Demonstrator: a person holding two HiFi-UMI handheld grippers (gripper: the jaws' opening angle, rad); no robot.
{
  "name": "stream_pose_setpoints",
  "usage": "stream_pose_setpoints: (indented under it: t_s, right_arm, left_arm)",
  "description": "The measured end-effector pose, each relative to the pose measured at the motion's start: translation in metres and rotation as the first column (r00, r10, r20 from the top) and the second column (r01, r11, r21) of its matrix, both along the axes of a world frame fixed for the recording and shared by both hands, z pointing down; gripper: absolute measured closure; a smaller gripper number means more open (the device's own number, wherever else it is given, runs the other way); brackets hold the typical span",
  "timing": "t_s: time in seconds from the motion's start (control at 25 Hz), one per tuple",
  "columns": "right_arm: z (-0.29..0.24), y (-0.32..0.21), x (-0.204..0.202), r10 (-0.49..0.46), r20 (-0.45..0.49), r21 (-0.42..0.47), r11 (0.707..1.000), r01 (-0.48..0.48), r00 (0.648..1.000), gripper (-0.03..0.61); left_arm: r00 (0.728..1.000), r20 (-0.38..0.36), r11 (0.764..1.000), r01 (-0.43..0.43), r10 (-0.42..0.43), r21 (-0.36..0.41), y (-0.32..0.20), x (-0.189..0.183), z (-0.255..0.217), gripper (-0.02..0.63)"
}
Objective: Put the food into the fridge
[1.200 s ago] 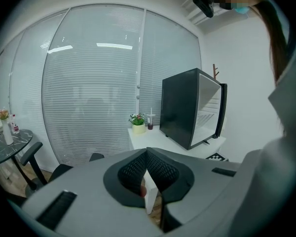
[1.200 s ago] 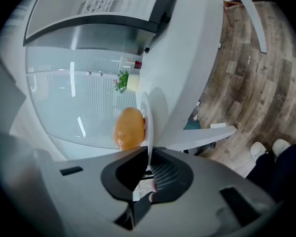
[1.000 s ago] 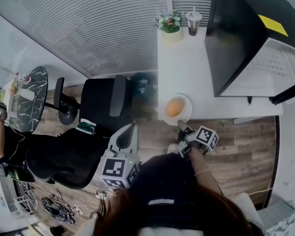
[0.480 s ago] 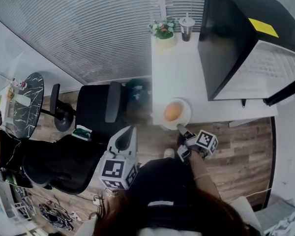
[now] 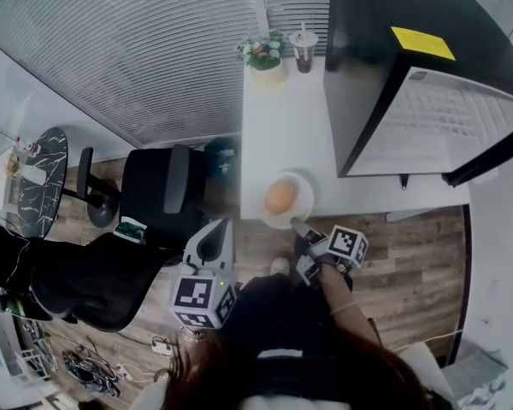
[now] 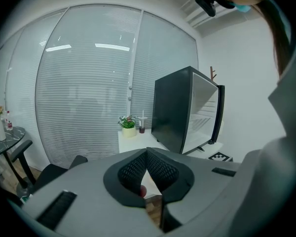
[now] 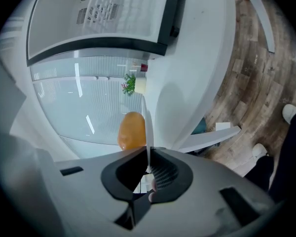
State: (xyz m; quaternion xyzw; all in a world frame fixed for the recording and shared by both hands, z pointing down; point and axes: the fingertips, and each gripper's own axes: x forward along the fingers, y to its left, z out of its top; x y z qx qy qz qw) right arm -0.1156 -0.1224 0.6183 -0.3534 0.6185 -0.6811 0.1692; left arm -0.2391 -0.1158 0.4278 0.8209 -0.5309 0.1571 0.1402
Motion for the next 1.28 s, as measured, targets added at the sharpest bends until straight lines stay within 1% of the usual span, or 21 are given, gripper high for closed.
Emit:
stream_pose_setpoints:
  t_s: [0.08,0.28,0.48,0.8,0.96,1.12,1.28]
  right_arm:
    - [-0.003,0.003,0.007,-0.032,0.004,-0.006,0.999,0.032,0.999,0.568]
    - [-0.018,0.008,0.032,-0.113,0.016,0.012,0.994,0.112,0.994,0.568]
    - [-0.031,0.008,0.056,-0.17,-0.005,0.029,0.985,0.17,0.985,0.568]
    - [-0.055,0.011,0.09,-0.217,0.037,0.061,0.975,0.214,0.976,0.568]
    - [-0.065,0.014,0.107,-0.243,0.017,0.071,0.968,0.241,0.97,0.568]
    - [-0.072,0.014,0.124,-0.239,0.057,0.088,0.968,0.233,0.969,0.568]
    - [-0.073,0.014,0.14,-0.244,0.044,0.107,0.965,0.239,0.969,0.568]
  left_arm:
    - [1.0,-0.004,1.0,0.003,-0.003,-0.002,0.001,0.017,0.0,0.614]
    - [0.999,-0.022,1.0,0.03,-0.029,0.004,0.002,0.054,-0.005,0.614]
    - [0.998,-0.031,0.999,0.047,-0.047,0.005,0.007,0.08,-0.01,0.614]
    - [0.998,-0.034,0.999,0.05,-0.05,0.016,0.006,0.12,-0.015,0.614]
    - [0.998,-0.034,0.999,0.047,-0.047,0.014,0.006,0.14,-0.016,0.614]
    - [0.999,-0.03,0.999,0.031,-0.03,0.014,0.005,0.162,-0.015,0.614]
    - [1.0,-0.024,1.0,0.015,-0.015,0.015,0.003,0.178,-0.013,0.614]
